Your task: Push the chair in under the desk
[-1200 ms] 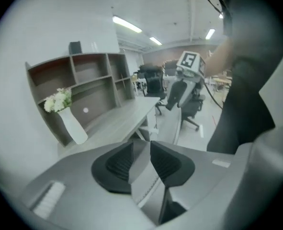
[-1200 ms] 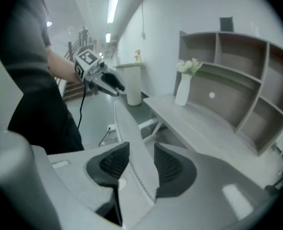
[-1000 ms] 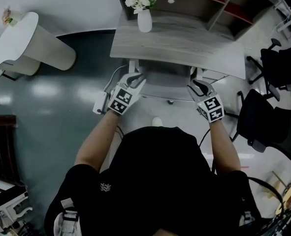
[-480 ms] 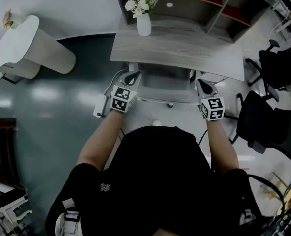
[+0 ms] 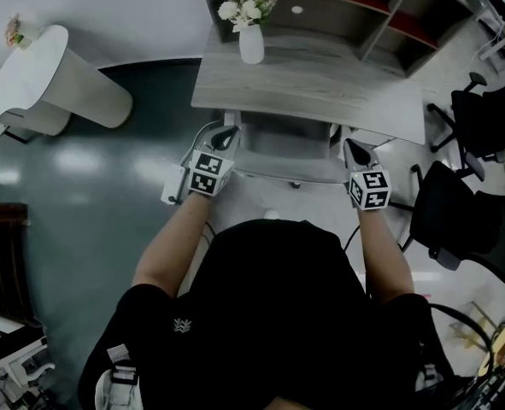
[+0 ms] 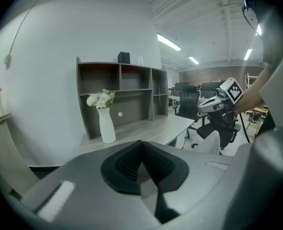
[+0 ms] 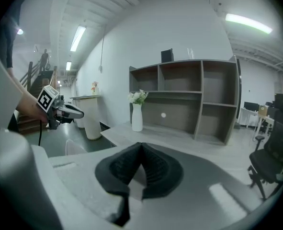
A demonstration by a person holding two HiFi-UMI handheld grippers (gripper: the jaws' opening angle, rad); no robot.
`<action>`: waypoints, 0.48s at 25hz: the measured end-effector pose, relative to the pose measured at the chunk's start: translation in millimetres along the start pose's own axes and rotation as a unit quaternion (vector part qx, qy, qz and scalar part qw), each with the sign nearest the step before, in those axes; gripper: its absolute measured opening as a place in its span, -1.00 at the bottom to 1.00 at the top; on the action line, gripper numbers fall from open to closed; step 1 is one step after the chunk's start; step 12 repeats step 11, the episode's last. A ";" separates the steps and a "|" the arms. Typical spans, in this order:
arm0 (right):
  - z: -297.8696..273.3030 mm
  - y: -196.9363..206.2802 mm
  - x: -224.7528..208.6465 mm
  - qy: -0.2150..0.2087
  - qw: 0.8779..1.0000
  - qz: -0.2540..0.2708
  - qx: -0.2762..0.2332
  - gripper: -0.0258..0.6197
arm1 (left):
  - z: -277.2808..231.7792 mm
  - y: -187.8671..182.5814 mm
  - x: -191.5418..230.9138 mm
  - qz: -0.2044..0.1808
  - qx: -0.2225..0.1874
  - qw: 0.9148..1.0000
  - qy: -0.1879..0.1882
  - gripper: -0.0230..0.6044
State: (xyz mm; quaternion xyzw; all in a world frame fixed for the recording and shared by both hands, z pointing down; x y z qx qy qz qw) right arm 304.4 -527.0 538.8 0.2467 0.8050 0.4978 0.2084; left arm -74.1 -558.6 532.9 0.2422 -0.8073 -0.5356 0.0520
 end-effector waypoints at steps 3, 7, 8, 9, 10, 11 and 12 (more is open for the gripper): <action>0.1 -1.6 -3.1 0.005 1.000 0.001 0.004 -0.92 | -3.7 0.7 1.2 -0.006 0.000 1.000 0.003 -0.91; 0.1 -2.8 -0.3 0.006 0.999 0.042 0.022 -0.92 | -4.7 -5.2 0.0 -0.006 -0.009 1.000 0.007 -0.90; -1.2 -3.2 5.4 0.000 0.997 0.069 0.033 -0.92 | -4.6 -6.3 -0.6 -0.009 -0.013 1.000 0.007 -0.90; -3.0 -3.5 11.5 -0.007 0.995 0.092 0.042 -0.92 | -4.2 -7.1 -1.3 -0.012 -0.013 1.000 0.008 -0.90; -4.9 -3.6 17.3 -0.015 0.993 0.111 0.049 -0.92 | -3.6 -8.0 -1.9 -0.015 -0.012 1.000 0.008 -0.91; -6.9 -3.7 22.7 -0.023 0.990 0.127 0.055 -0.92 | -3.0 -8.9 -2.4 -0.018 -0.011 1.000 0.009 -0.91; -6.9 -3.7 22.7 -0.023 0.990 0.127 0.055 -0.92 | -3.0 -8.9 -2.4 -0.018 -0.011 1.000 0.009 -0.91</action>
Point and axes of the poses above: the fingertips, and each gripper's own axes: z backward along the fingers, x to its left, y out of its underside, the point moved 9 cm from there along z, backward along the fingers, and after that the axes turned 12 degrees about -y, right-handed, at the moved point
